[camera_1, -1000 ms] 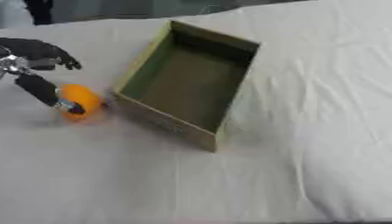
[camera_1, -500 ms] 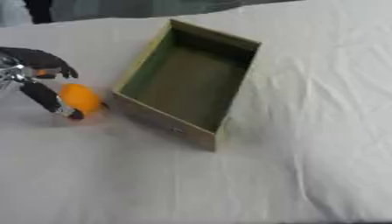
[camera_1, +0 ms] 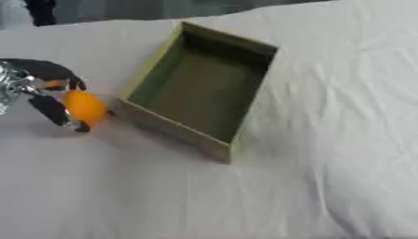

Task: Pick up objects on the table and place them in the box.

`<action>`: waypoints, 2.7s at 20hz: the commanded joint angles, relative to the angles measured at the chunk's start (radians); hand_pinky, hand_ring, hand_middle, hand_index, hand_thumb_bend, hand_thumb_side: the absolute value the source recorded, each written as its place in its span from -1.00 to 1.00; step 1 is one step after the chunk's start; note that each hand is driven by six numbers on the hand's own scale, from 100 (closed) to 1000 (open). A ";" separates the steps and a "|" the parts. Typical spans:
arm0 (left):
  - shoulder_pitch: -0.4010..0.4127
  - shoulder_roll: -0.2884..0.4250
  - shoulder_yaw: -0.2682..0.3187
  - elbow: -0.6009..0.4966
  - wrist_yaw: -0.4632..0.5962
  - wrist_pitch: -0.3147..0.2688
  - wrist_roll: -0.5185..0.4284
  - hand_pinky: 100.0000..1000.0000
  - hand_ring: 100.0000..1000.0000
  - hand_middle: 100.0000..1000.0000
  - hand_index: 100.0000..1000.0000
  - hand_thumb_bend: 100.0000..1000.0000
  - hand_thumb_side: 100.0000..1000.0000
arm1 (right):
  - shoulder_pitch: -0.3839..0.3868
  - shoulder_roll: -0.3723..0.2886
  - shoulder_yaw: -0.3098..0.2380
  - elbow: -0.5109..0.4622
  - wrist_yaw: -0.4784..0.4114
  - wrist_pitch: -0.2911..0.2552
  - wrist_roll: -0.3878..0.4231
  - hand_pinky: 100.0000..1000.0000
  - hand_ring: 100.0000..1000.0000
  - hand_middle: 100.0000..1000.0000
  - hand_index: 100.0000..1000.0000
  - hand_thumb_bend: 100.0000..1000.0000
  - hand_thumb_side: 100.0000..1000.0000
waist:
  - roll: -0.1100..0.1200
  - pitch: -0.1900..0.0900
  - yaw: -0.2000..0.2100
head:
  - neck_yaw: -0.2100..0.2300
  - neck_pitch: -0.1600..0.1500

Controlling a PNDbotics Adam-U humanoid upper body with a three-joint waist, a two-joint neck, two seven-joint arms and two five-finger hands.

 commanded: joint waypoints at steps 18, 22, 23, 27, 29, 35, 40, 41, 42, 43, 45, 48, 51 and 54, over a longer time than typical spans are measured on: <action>-0.018 0.005 0.012 0.032 -0.019 -0.012 0.084 0.40 0.51 0.35 0.60 -1.00 -0.47 | -0.007 -0.022 -0.010 -0.014 -0.006 -0.001 -0.001 0.48 0.63 0.56 0.76 -1.00 0.12 | -0.005 -0.020 -0.002 | 0.002 -0.011; -0.016 0.013 0.017 -0.006 -0.002 -0.001 0.093 0.35 0.47 0.31 0.58 -1.00 -0.53 | -0.005 -0.022 -0.010 -0.014 -0.007 0.000 -0.001 0.48 0.63 0.56 0.76 -1.00 0.12 | -0.005 -0.025 0.002 | 0.000 -0.011; -0.016 0.016 0.018 -0.016 0.001 0.003 0.095 0.35 0.47 0.31 0.58 -1.00 -0.53 | -0.004 -0.022 -0.010 -0.014 -0.008 0.000 -0.001 0.48 0.63 0.56 0.76 -1.00 0.12 | -0.004 -0.026 0.002 | -0.001 -0.011; -0.015 0.028 0.027 -0.059 0.015 0.019 0.102 0.33 0.45 0.30 0.55 -1.00 -0.49 | -0.002 -0.023 -0.011 -0.014 -0.009 0.001 -0.002 0.49 0.63 0.56 0.76 -1.00 0.12 | -0.003 -0.030 0.003 | -0.003 -0.009; -0.016 0.034 0.034 -0.086 0.022 0.029 0.105 0.32 0.44 0.28 0.50 -1.00 -0.45 | -0.001 -0.023 -0.011 -0.014 -0.009 0.001 -0.002 0.49 0.63 0.56 0.76 -1.00 0.12 | -0.003 -0.032 0.004 | -0.003 -0.008; -0.032 0.044 0.065 -0.165 0.042 0.061 0.124 0.29 0.37 0.22 0.35 -1.00 -0.44 | 0.001 -0.024 -0.011 -0.014 -0.011 0.001 -0.003 0.49 0.63 0.56 0.76 -1.00 0.12 | -0.003 -0.037 0.006 | -0.005 -0.008; -0.077 0.017 0.092 -0.224 0.053 0.090 0.151 0.25 0.30 0.12 0.30 -1.00 -0.45 | 0.002 -0.025 -0.012 -0.014 -0.012 0.000 -0.004 0.49 0.63 0.56 0.76 -1.00 0.12 | -0.004 -0.041 0.007 | -0.003 -0.006; -0.090 0.006 0.094 -0.235 0.052 0.094 0.158 0.24 0.29 0.11 0.30 -1.00 -0.46 | 0.002 -0.025 -0.012 -0.014 -0.013 0.000 -0.004 0.49 0.63 0.56 0.76 -1.00 0.12 | -0.004 -0.042 0.006 | -0.003 -0.006; -0.103 -0.005 0.095 -0.244 0.048 0.098 0.165 0.23 0.28 0.10 0.29 -1.00 -0.47 | 0.002 -0.025 -0.011 -0.014 -0.013 0.000 -0.004 0.49 0.63 0.56 0.76 -1.00 0.12 | -0.004 -0.043 0.006 | -0.002 -0.005; -0.117 -0.021 0.095 -0.252 0.044 0.100 0.173 0.23 0.27 0.09 0.29 -1.00 -0.47 | 0.001 -0.024 -0.011 -0.014 -0.014 0.000 -0.003 0.49 0.63 0.56 0.76 -1.00 0.12 | -0.004 -0.043 0.005 | 0.000 -0.004; -0.143 -0.050 0.090 -0.264 0.040 0.100 0.183 0.22 0.26 0.08 0.29 -1.00 -0.47 | -0.001 -0.024 -0.010 -0.014 -0.015 0.000 -0.002 0.49 0.63 0.56 0.76 -1.00 0.12 | -0.005 -0.044 0.003 | 0.002 -0.002; -0.182 -0.101 0.084 -0.280 0.032 0.099 0.198 0.20 0.24 0.06 0.27 -1.00 -0.47 | -0.003 -0.025 -0.008 -0.014 -0.017 -0.001 -0.001 0.49 0.63 0.56 0.76 -1.00 0.12 | -0.005 -0.045 -0.001 | 0.005 0.000; -0.206 -0.137 0.078 -0.283 0.022 0.102 0.216 0.17 0.18 -0.02 0.20 -1.00 -0.47 | -0.005 -0.025 -0.007 -0.014 -0.018 -0.001 0.001 0.49 0.63 0.56 0.76 -1.00 0.11 | -0.005 -0.045 -0.003 | 0.006 0.001; -0.238 -0.191 0.065 -0.281 0.029 0.112 0.245 0.16 0.17 -0.02 0.18 -1.00 -0.48 | -0.012 -0.023 -0.003 -0.014 -0.022 -0.002 0.005 0.49 0.63 0.56 0.76 -1.00 0.12 | -0.006 -0.044 -0.013 | 0.009 0.006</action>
